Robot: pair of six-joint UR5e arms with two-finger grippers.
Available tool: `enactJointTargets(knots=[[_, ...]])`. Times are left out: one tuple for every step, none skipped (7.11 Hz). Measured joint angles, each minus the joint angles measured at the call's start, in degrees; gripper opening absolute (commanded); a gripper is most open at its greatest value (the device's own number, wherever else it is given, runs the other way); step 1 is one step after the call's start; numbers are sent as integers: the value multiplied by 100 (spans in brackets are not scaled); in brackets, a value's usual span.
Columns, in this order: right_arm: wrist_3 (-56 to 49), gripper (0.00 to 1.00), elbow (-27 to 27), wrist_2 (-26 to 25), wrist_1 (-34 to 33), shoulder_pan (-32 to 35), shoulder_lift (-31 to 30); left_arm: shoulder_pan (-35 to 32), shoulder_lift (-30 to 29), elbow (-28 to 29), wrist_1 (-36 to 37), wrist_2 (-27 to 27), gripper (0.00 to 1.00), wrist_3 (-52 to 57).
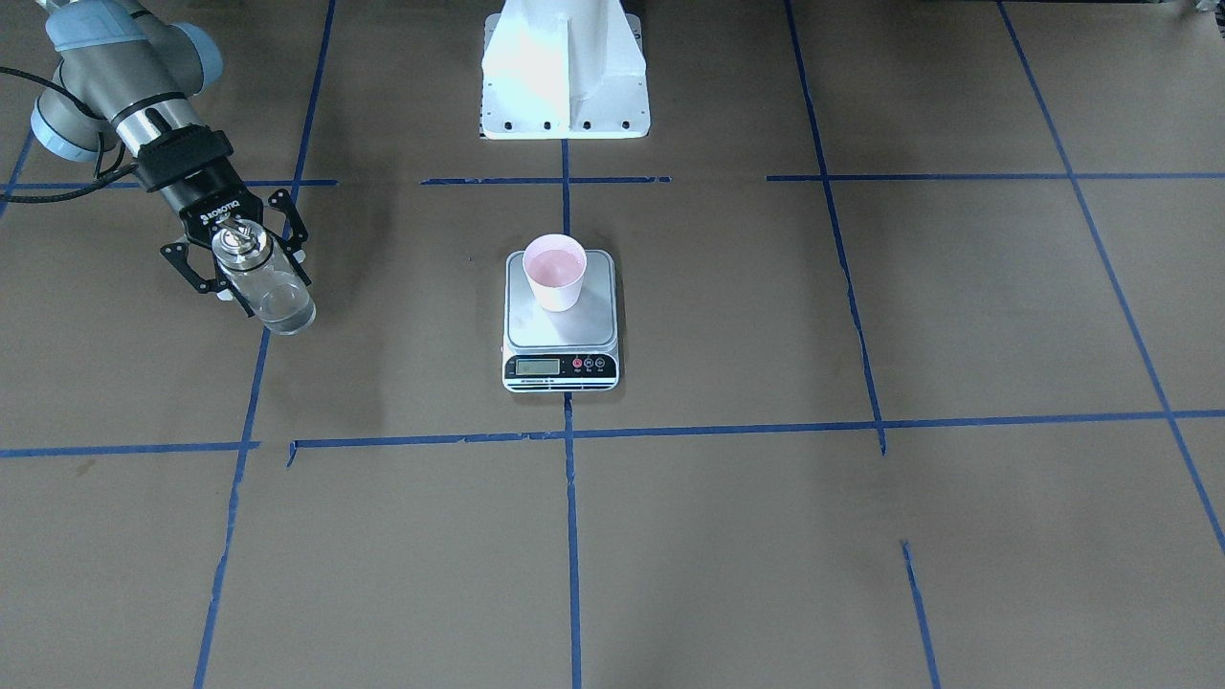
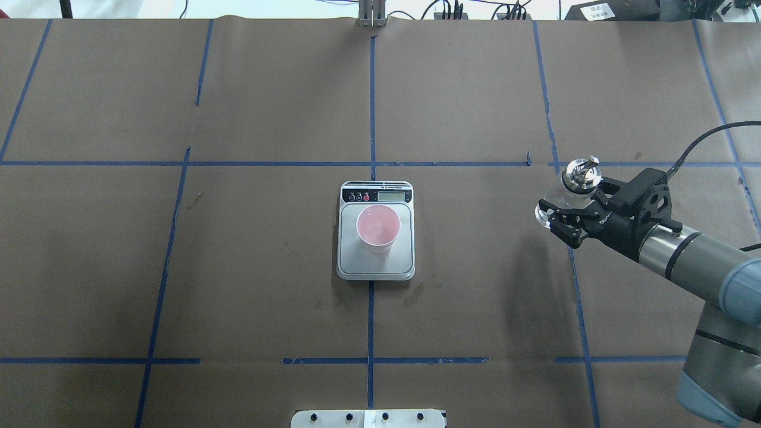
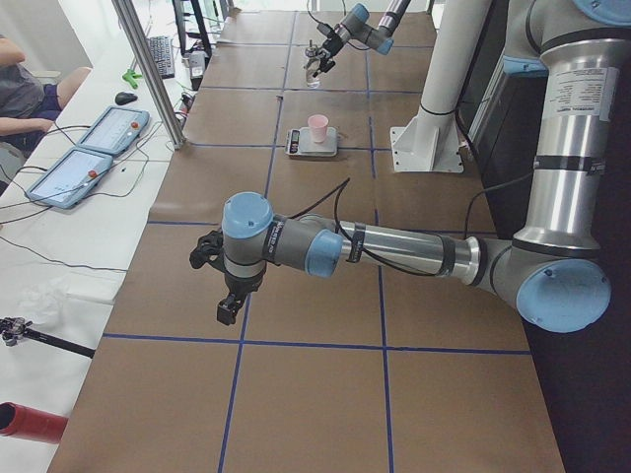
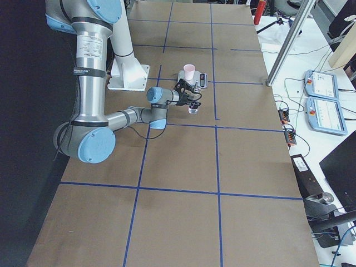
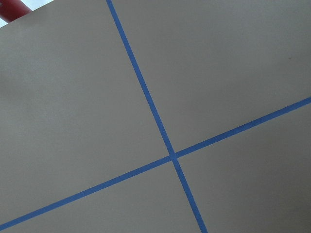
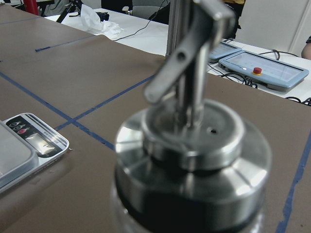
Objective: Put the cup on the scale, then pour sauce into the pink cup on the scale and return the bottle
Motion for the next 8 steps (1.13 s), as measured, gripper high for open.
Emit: enactJointTargets(knots=[[10,0,-92,17,51,37,5,1,0,-18,0,0,100,0],[17,0,-206,20,73,53,30,4,-3,-26,0,0,100,-2],[25,0,-297,7,92,58,64,5,-6,-29,0,0,100,-6],[32,0,-425,-37,251,61,81,6,-7,-31,0,0,100,-8],[27,0,-722,-85,686,60,92,6,-9,-31,0,0,100,-8],[17,0,-985,-110,1070,65,104,6,-9,-31,0,0,100,-9],[13,0,-1103,-119,1253,75,109,6,-9,-32,0,0,100,-9],[11,0,-1144,-127,1321,79,108,6,-9,-32,0,0,100,-9]])
